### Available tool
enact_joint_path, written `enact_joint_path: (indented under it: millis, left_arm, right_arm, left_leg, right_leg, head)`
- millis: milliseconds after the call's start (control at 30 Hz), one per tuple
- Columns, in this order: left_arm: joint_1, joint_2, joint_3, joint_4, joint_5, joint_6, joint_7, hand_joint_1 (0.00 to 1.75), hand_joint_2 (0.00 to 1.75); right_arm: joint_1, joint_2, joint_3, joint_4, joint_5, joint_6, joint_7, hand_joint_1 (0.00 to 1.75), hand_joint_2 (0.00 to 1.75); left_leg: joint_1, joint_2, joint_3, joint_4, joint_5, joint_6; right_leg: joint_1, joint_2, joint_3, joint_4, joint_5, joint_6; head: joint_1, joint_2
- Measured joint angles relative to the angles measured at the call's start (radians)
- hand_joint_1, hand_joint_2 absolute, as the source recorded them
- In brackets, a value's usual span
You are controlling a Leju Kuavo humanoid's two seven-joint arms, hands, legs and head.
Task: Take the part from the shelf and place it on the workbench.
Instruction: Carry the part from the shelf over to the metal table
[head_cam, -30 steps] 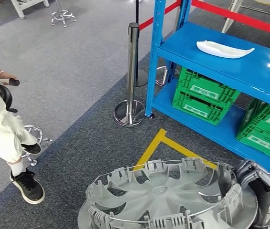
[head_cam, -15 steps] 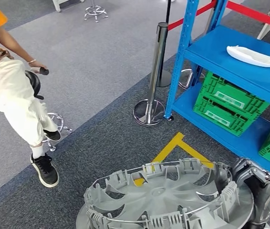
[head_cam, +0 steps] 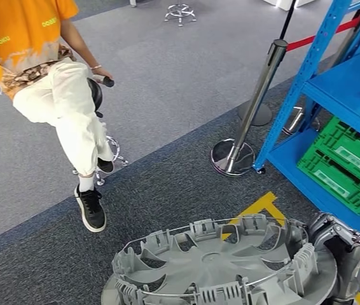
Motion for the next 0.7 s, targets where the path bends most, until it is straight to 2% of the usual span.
enact_joint_path:
  millis: [33,67,100,167,200,233,300,333,367,400,433,467,533,567,600,667,700]
  left_arm:
    - [-0.001,0.000,0.000,0.000,0.000,0.000,0.001,0.00,1.75]
    - [-0.001,0.001,0.000,0.000,0.000,0.000,0.001,0.00,1.75]
    - [0.000,0.001,0.000,0.000,0.000,0.000,0.003,0.00,1.75]
    - [0.004,0.002,0.000,0.000,0.000,0.001,0.005,0.00,1.75]
    - [0.005,0.003,0.000,0.000,0.000,0.001,0.006,0.00,1.75]
    - [0.005,0.003,0.000,0.000,0.000,0.001,0.007,0.00,1.75]
    - [0.002,0.002,0.000,0.000,0.000,0.002,0.008,0.00,1.75]
    - [0.000,0.002,0.000,0.000,0.000,0.002,0.009,0.00,1.75]
    - [0.000,0.001,0.000,0.000,0.000,0.002,0.009,0.00,1.75]
    - [0.002,0.001,0.000,0.000,0.000,0.002,0.010,0.00,1.75]
    - [0.003,0.001,0.000,0.000,0.000,0.003,0.011,0.00,1.75]
    - [0.004,0.001,0.001,0.000,0.000,0.005,0.013,0.00,1.75]
    - [0.002,0.001,0.001,0.000,0.000,0.008,0.015,0.00,1.75]
    - [0.000,0.001,0.001,0.000,0.000,0.009,0.015,0.00,1.75]
    - [-0.001,0.001,0.001,0.000,0.000,0.009,0.016,0.00,1.75]
    - [0.002,0.001,0.001,0.000,0.000,0.010,0.017,0.00,1.75]
    - [0.004,0.001,0.001,0.000,0.000,0.011,0.017,0.00,1.75]
  right_arm:
    - [0.001,0.000,0.000,0.000,-0.001,0.001,0.001,1.75,1.75]
    - [0.002,0.000,0.000,0.001,-0.002,0.003,0.002,1.75,1.75]
    - [0.003,0.000,0.000,0.002,-0.002,0.005,0.003,1.75,1.75]
    - [0.004,-0.001,0.000,0.002,-0.003,0.008,0.005,1.75,1.75]
    - [0.004,-0.001,-0.001,0.002,-0.003,0.009,0.006,1.75,1.75]
    - [0.004,0.000,-0.001,0.002,-0.003,0.011,0.007,1.75,1.75]
    - [0.006,0.000,-0.001,0.003,-0.003,0.014,0.008,1.75,1.75]
    - [0.007,0.000,-0.001,0.003,-0.003,0.015,0.009,1.75,1.75]
    - [0.007,0.000,-0.001,0.003,-0.002,0.016,0.009,1.75,1.75]
    - [0.007,0.000,-0.001,0.004,-0.001,0.018,0.010,1.75,1.75]
    - [0.006,0.000,-0.001,0.004,0.000,0.019,0.012,1.75,1.75]
    - [0.006,0.000,-0.001,0.004,0.000,0.020,0.013,1.75,1.75]
    - [0.007,0.000,-0.001,0.004,0.001,0.021,0.016,1.75,1.75]
    - [0.007,0.000,-0.001,0.005,0.001,0.022,0.017,1.75,1.75]
    - [0.007,0.000,-0.001,0.005,0.001,0.023,0.018,1.75,1.75]
    - [0.005,0.000,-0.002,0.005,0.002,0.025,0.019,1.75,1.75]
    - [0.005,0.000,-0.002,0.005,0.003,0.026,0.019,1.75,1.75]
  left_leg:
    - [0.000,-0.013,-0.004,0.007,-0.002,-0.004]
    - [0.000,-0.024,-0.010,0.012,-0.002,-0.009]
    - [0.001,-0.036,-0.016,0.015,-0.001,-0.015]
    - [0.005,-0.052,-0.024,0.016,0.003,-0.027]
    - [0.005,-0.039,-0.029,0.026,-0.003,-0.032]
    - [0.004,-0.016,-0.041,0.052,-0.020,-0.037]
    - [0.005,0.044,-0.092,0.163,-0.077,-0.046]
    - [0.008,0.059,-0.123,0.227,-0.105,-0.050]
    - [0.011,0.066,-0.144,0.274,-0.119,-0.053]
    - [0.012,0.069,-0.148,0.286,-0.115,-0.053]
    - [0.013,0.072,-0.134,0.261,-0.094,-0.053]
    - [0.012,0.080,-0.103,0.204,-0.061,-0.050]
    - [0.004,0.120,-0.035,0.077,-0.016,-0.040]
    - [-0.002,0.136,-0.015,0.036,-0.008,-0.034]
    - [-0.007,0.144,-0.008,0.019,-0.011,-0.028]
    - [-0.010,0.129,-0.008,0.010,-0.010,-0.017]
    - [-0.008,0.119,-0.005,0.003,-0.008,-0.010]
  right_leg:
    - [-0.004,0.024,0.020,-0.048,0.017,0.000]
    - [-0.006,0.043,0.033,-0.076,0.022,0.000]
    - [-0.005,0.049,0.038,-0.083,0.017,-0.002]
    - [-0.003,0.026,0.044,-0.087,0.021,-0.012]
    - [-0.004,0.013,0.047,-0.090,0.022,-0.017]
    - [-0.005,-0.002,0.050,-0.093,0.024,-0.023]
    - [-0.002,-0.033,0.053,-0.096,0.022,-0.031]
    - [0.001,-0.050,0.054,-0.096,0.021,-0.034]
    - [0.002,-0.065,0.054,-0.096,0.019,-0.035]
    - [0.004,-0.079,0.055,-0.096,0.018,-0.036]
    - [0.004,-0.092,0.056,-0.096,0.016,-0.036]
    - [0.005,-0.103,0.059,-0.096,0.014,-0.035]
    - [0.007,-0.123,0.064,-0.095,0.008,-0.028]
    - [0.009,-0.132,0.066,-0.096,0.006,-0.023]
    - [0.010,-0.141,0.068,-0.097,0.004,-0.018]
    - [0.009,-0.155,0.074,-0.102,0.001,-0.008]
    - [0.007,-0.143,0.074,-0.097,-0.006,-0.004]
  head:
    - [-0.001,0.000]
    - [-0.001,0.000]
    - [-0.002,0.000]
    - [-0.001,0.000]
    - [-0.004,0.000]
    - [-0.008,0.000]
    - [-0.016,0.000]
    - [-0.016,0.000]
    - [-0.017,0.000]
    - [-0.017,0.000]
    - [-0.017,0.000]
    - [-0.017,0.000]
    - [-0.017,0.000]
    - [-0.016,0.000]
    - [-0.016,0.000]
    - [-0.016,0.000]
    - [-0.016,0.000]
